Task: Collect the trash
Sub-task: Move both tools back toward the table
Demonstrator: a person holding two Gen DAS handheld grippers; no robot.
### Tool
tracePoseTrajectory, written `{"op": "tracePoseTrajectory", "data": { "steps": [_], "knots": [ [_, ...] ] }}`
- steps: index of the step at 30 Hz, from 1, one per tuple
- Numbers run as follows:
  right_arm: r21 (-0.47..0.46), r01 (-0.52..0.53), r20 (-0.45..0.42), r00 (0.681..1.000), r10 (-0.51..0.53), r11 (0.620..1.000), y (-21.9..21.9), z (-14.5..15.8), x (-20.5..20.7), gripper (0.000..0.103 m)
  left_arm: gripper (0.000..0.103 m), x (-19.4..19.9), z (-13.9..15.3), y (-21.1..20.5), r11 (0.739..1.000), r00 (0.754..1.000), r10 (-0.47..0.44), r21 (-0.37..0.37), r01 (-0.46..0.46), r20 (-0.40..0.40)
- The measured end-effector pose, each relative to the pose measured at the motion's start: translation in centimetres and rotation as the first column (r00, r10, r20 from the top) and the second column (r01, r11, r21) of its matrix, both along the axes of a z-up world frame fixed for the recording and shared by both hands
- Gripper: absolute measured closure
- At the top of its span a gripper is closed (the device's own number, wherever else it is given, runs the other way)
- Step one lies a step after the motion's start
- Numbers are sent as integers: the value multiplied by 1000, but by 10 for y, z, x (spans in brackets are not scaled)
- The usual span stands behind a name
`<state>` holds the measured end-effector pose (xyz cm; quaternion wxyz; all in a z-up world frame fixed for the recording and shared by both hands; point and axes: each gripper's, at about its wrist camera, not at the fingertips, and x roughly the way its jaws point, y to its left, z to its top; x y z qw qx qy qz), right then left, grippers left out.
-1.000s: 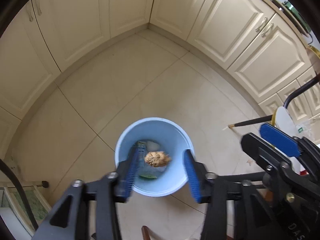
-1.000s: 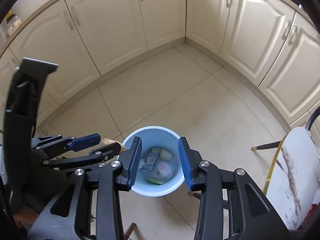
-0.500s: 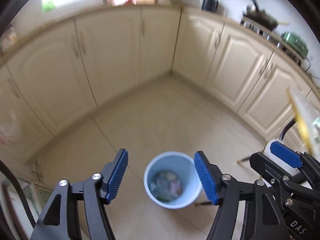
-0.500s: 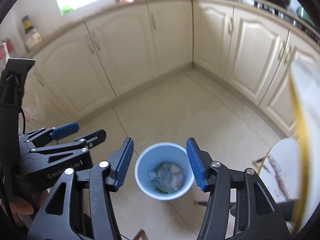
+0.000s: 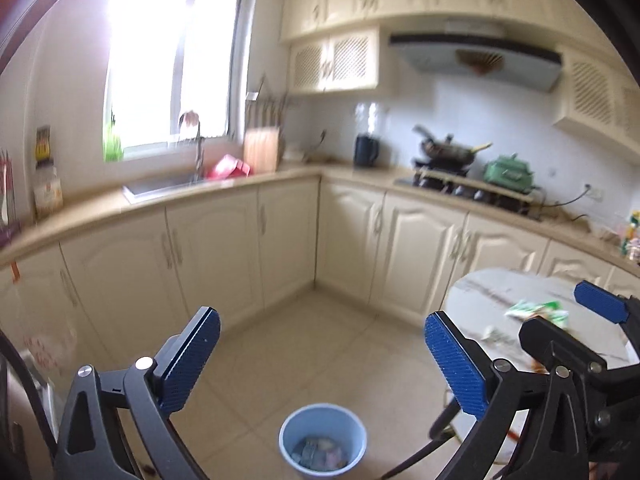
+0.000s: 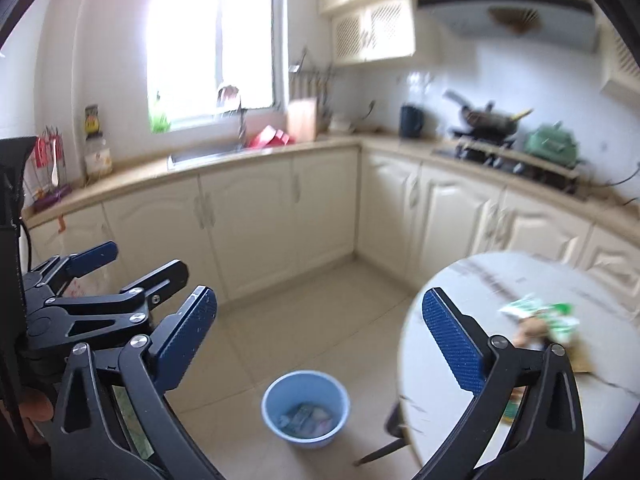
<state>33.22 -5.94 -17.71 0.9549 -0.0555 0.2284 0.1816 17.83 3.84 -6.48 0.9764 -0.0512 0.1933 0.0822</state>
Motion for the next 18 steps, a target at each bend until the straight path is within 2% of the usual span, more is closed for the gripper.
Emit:
{"op": "tracePoseTrajectory", "data": {
  "steps": [5,7,8,9,14,18],
  "knots": [
    [16,67,111,991,-69,998,-29,50,-65,0,1,-72,20,-39,996,990,-65,67,57,126],
    [27,105,161,981,-108,994,-43,66,-90,0,1,-119,2,-49,995,982,-84,71,73,171],
    [32,125,178,975,-129,992,-49,74,-100,0,1,-133,7,-55,995,977,-84,75,70,195],
    [41,146,195,969,-151,988,-56,81,-111,0,1,-169,-17,-58,994,974,-85,79,69,211],
    [86,194,248,946,-210,977,-83,105,-151,0,1,-229,-39,-72,994,950,-89,86,66,299],
    [96,228,275,929,-246,969,-101,115,-170,0,1,-251,-66,-92,992,940,-109,98,81,323]
  ]
}}
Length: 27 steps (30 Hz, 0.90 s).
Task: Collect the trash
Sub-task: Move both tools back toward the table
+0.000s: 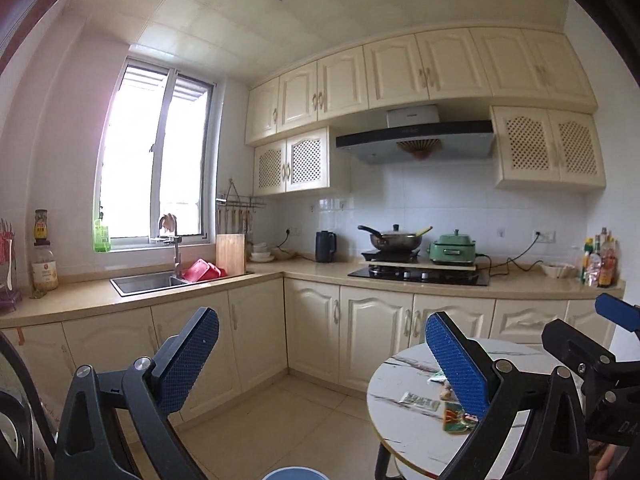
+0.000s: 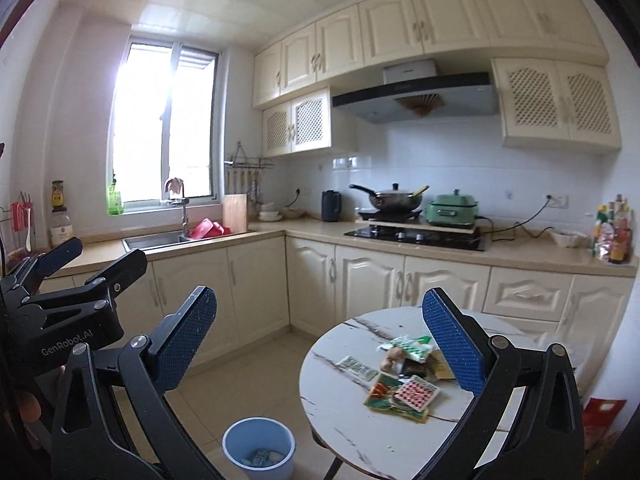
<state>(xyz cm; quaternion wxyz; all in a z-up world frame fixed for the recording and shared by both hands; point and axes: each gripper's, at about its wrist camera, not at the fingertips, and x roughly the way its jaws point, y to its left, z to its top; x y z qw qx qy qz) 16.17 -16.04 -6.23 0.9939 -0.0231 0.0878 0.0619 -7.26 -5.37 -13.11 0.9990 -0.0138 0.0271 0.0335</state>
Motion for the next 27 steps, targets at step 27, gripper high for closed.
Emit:
{"op": "tracePoseTrajectory", "data": {
  "steps": [27],
  "knots": [
    [75,302,-189,940,-284,950,-169,-55,47,0,1,203,-11,-71,980,931,-150,77,185,-333]
  ]
}}
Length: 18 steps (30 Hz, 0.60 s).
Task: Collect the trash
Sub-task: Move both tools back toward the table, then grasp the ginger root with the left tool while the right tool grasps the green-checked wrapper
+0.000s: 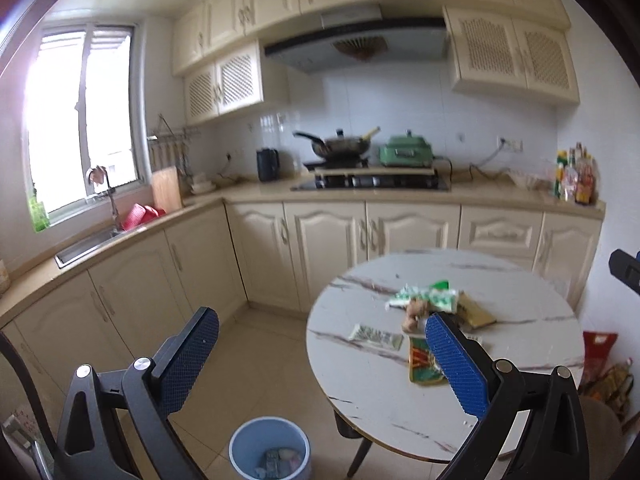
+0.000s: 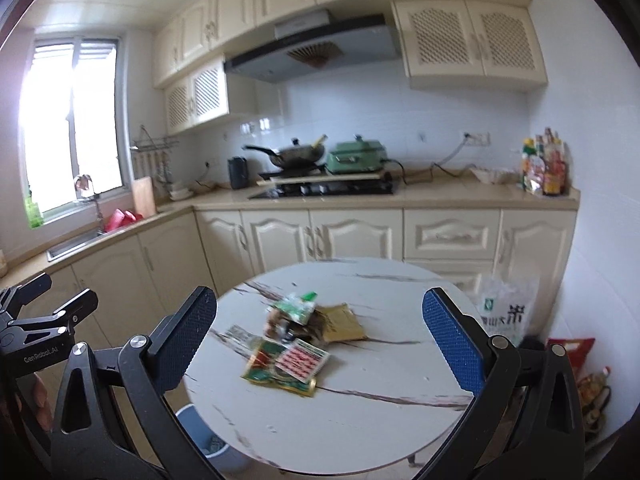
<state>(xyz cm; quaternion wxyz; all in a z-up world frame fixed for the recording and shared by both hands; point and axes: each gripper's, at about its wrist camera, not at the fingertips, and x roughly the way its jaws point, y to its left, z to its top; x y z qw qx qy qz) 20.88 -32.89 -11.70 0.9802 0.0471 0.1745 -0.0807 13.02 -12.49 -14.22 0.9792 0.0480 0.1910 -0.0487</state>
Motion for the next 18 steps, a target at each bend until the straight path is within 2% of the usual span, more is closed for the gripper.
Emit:
{"op": "tracePoseTrajectory", "data": {
  "steps": [3,6,11,18],
  "knots": [
    [2,16,-70,997,-16,1000,-17,-18,22,0,1,33,-6,-12,1000,998,-15,11,16,-67],
    [9,21,-143,989,-20,1000,-33,-36,48,0,1,80,-8,-29,997,988,-73,11,76,-137],
    [29,16,-244,970,-8,999,-53,-67,92,0,1,156,-18,-63,990,957,-137,9,144,-257],
    [58,2,-358,933,19,998,-73,-103,155,0,1,240,-36,-105,972,903,-228,-39,230,-364]
  ]
}}
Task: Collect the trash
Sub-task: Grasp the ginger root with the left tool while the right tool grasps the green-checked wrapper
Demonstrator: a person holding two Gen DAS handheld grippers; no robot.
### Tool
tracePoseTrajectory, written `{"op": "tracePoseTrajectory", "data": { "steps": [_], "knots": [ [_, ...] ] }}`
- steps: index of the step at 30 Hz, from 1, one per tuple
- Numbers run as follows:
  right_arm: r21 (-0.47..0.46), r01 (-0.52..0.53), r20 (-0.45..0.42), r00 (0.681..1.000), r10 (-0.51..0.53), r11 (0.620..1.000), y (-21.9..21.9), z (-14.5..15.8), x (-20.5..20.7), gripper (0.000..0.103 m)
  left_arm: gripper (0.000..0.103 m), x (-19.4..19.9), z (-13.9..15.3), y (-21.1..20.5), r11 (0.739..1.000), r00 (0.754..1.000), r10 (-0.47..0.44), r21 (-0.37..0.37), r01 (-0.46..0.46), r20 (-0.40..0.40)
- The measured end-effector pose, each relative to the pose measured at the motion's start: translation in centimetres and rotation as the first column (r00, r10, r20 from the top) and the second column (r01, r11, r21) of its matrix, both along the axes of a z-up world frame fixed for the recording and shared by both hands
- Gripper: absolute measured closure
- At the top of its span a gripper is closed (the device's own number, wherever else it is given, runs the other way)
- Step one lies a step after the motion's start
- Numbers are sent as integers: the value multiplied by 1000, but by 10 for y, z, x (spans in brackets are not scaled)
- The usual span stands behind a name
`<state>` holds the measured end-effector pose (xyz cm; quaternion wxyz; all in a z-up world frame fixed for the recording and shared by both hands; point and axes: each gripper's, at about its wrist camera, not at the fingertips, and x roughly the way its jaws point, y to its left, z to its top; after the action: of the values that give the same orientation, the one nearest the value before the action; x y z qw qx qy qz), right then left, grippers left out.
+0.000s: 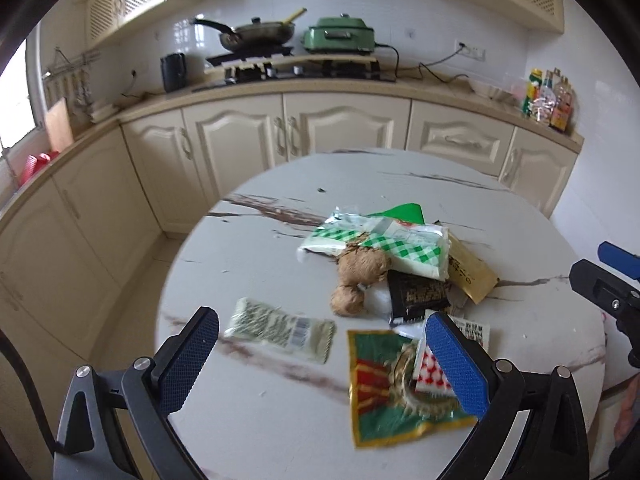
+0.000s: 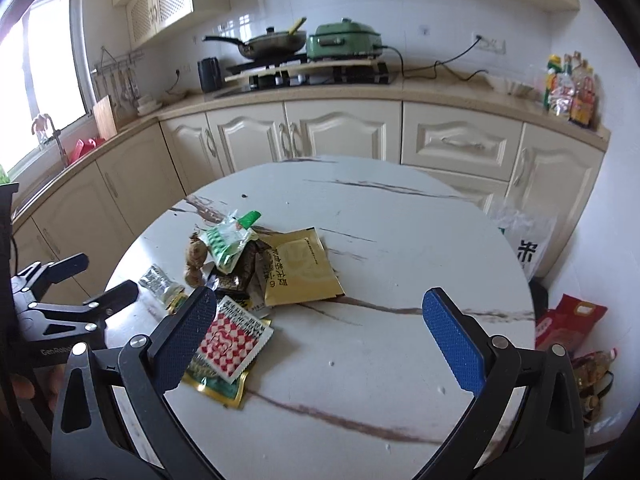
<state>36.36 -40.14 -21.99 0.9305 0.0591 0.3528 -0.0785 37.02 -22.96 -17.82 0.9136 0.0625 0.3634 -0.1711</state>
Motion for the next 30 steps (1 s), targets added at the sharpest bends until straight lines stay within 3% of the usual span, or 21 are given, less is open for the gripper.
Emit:
{"op": "tracePoseTrajectory", "data": {
  "steps": [11,14,16,23,30],
  "knots": [
    [44,-26,-63,998,28,999,-16,-24,52,0,19,84,-42,-24,998,995,-41,-47,37,-92],
    [44,-28,-72,997,32,999,-15,-28,59,0,38,105,-52,-30,995,991,-72,-79,64,-113],
    [44,-32,-77,996,35,999,-14,-30,63,0,66,117,-55,-31,990,988,-100,-116,86,-120],
    [38,-51,-99,994,54,998,0,-33,74,0,71,127,-59,-18,987,988,-121,-116,111,-91],
    [8,-91,-98,991,92,996,20,-24,91,0,71,90,-35,17,987,997,-73,-144,70,-21]
  ]
}}
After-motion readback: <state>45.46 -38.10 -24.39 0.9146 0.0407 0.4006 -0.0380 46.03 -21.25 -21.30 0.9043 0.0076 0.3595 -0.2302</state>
